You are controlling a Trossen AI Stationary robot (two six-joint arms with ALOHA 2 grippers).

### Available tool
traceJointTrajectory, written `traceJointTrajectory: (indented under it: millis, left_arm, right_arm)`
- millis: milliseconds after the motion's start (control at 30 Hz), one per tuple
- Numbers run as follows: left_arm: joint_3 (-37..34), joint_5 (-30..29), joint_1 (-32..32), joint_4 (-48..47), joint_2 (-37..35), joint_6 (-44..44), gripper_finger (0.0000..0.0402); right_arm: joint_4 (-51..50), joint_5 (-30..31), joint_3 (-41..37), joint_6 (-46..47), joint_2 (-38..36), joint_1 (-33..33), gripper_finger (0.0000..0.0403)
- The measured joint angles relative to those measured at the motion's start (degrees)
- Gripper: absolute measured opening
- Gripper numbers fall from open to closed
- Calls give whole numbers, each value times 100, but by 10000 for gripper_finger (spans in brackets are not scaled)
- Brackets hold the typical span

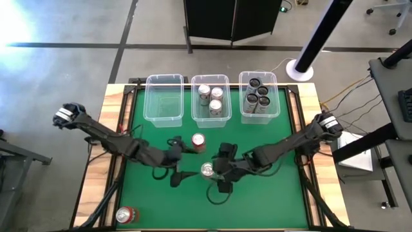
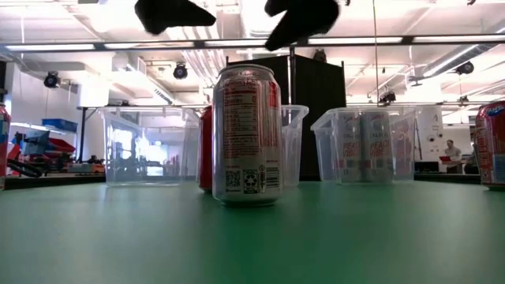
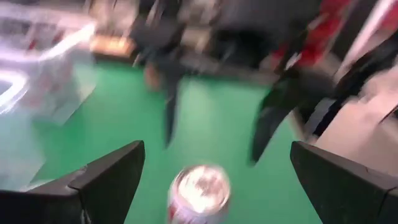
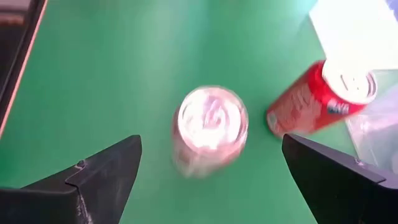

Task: Sort soda cans
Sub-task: Put the red-silver soda can into the middle transparent bin

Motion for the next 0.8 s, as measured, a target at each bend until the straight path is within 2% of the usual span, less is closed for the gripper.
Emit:
traceJointTrajectory:
  millis: [200,267,333,433,600,800]
  left_arm:
    - [-2181,164,-93,4206,-467,817,387]
    - [-2716,162,-94,5262,-479,993,387]
    - [-3110,124,-89,5865,-481,1092,387]
    - [-3491,-26,-80,6271,-510,1118,387]
    - [-3714,-221,-70,6286,-518,1041,387]
    - [-3758,-227,-59,6400,-543,1034,387]
  right_arm:
    - [475,-441,27,-42,264,-319,384]
    - [575,-732,24,-28,331,-420,384]
    - [764,-1011,24,-18,363,-521,384]
    - [847,-1285,26,-13,433,-712,384]
    - [1025,-1714,26,-25,549,-896,384]
    - [790,-1784,100,-276,765,-894,384]
